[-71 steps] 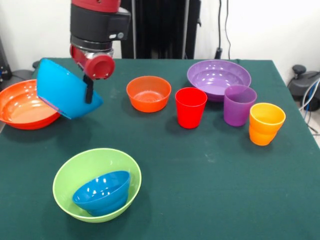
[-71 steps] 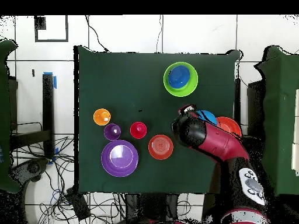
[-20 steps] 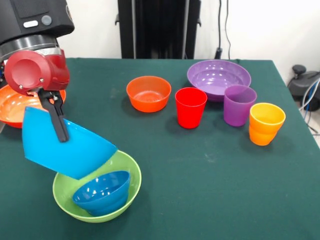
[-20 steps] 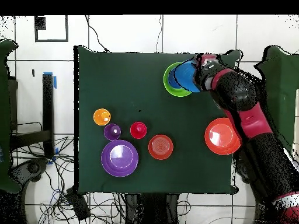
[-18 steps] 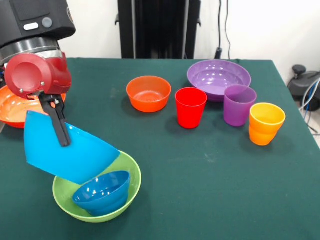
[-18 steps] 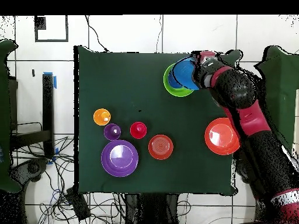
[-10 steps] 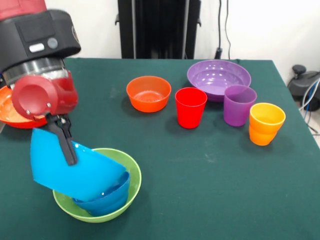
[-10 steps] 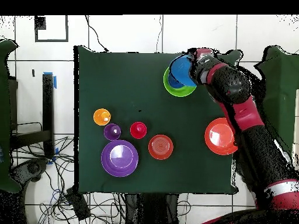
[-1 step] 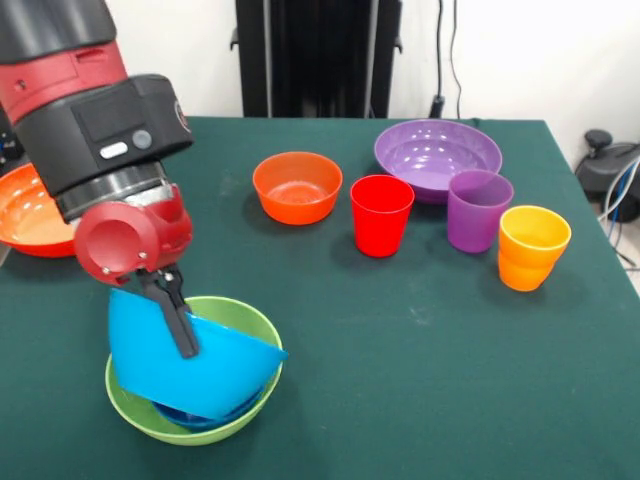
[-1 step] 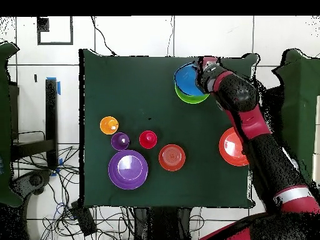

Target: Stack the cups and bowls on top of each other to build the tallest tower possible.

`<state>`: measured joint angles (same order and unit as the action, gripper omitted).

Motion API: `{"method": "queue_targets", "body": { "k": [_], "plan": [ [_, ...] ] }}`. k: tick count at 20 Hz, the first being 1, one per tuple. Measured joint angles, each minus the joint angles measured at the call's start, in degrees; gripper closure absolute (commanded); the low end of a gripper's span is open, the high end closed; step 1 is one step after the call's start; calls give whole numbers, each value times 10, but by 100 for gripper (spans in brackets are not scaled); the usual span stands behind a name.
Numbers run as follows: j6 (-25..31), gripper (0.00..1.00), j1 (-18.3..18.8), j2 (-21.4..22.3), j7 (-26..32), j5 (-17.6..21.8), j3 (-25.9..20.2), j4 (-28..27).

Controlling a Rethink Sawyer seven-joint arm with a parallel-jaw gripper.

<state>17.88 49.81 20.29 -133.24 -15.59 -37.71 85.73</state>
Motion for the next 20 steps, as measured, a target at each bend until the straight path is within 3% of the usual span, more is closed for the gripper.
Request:
{"method": "queue_targets", "body": {
  "k": [11,20],
  "plan": [
    [0,100,3,-12,0,0,-53,1],
    [0,100,5,-13,0,0,-69,3]
  ]
}}
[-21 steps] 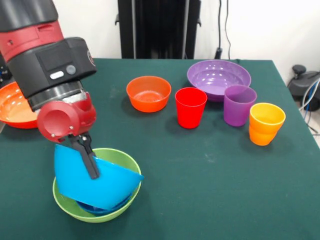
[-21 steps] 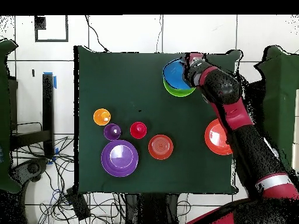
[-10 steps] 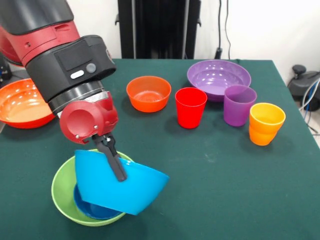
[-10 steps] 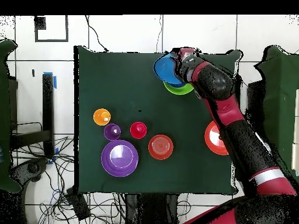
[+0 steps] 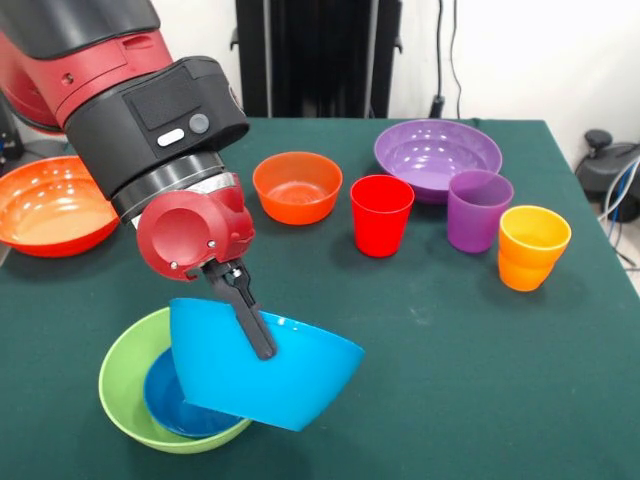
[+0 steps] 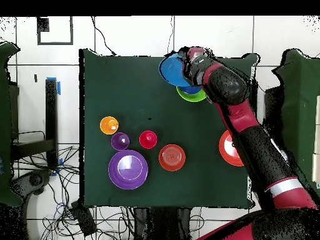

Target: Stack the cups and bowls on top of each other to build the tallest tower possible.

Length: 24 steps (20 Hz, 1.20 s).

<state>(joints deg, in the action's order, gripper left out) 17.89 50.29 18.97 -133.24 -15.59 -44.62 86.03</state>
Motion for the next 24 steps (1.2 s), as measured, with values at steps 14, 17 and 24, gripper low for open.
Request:
{"method": "queue_targets", "body": {
  "k": [14,17,24],
  "plan": [
    [53,100,9,1,0,1,0,6],
    [91,100,20,6,0,8,-1,15],
    [155,100,55,36,0,12,-1,45]
  ]
}}
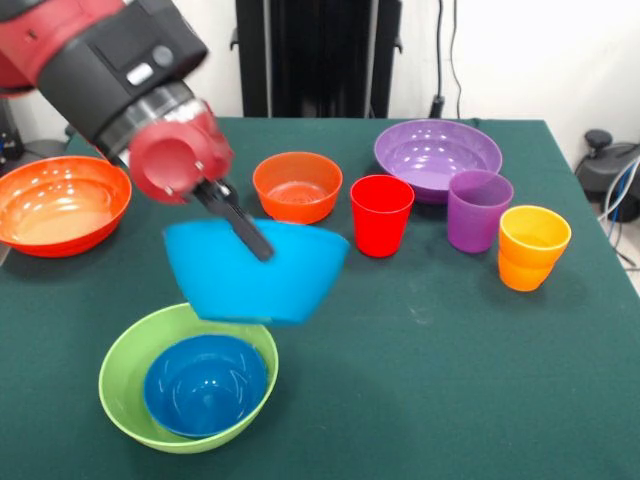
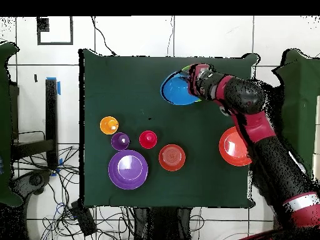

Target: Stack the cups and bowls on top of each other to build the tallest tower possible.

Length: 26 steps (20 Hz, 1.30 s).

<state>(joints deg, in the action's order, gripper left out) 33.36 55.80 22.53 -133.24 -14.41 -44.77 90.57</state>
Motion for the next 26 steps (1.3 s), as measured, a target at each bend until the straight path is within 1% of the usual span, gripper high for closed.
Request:
{"method": "queue_targets", "body": {
  "k": [2,6,12,15,16,20,22,24,26],
  "plan": [
    [14,100,11,9,0,0,0,4],
    [28,100,19,14,0,1,2,1],
    [36,100,13,20,0,16,19,-7],
    [36,100,3,20,0,22,26,-12],
    [37,100,-7,19,0,26,33,-19],
    [45,100,-29,14,0,28,46,-38],
    [63,100,-50,5,0,28,61,-64],
    [77,100,-59,-3,0,28,68,-80],
    [111,100,-74,-21,0,28,79,-114]
  ]
}}
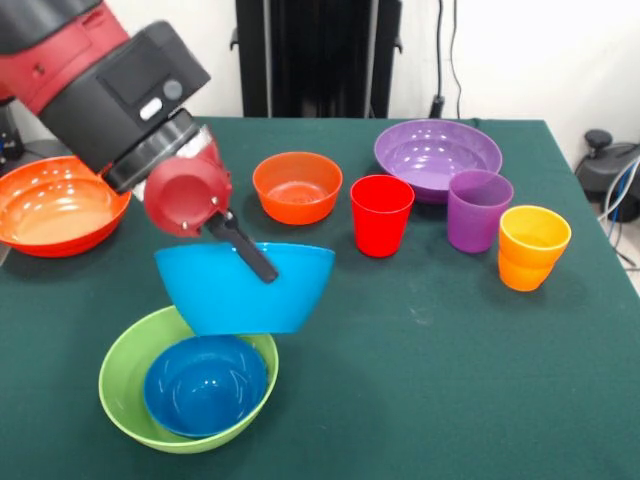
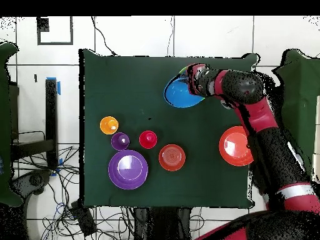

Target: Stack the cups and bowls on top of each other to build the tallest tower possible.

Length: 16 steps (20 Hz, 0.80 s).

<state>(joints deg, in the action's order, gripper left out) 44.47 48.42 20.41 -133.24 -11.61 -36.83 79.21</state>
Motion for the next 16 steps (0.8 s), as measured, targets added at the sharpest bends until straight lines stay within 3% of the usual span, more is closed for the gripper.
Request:
{"method": "queue_targets", "body": {
  "k": [8,16],
  "plan": [
    [118,100,5,-58,0,3,13,-84],
    [235,100,23,-97,0,32,13,-170]
  ]
}}
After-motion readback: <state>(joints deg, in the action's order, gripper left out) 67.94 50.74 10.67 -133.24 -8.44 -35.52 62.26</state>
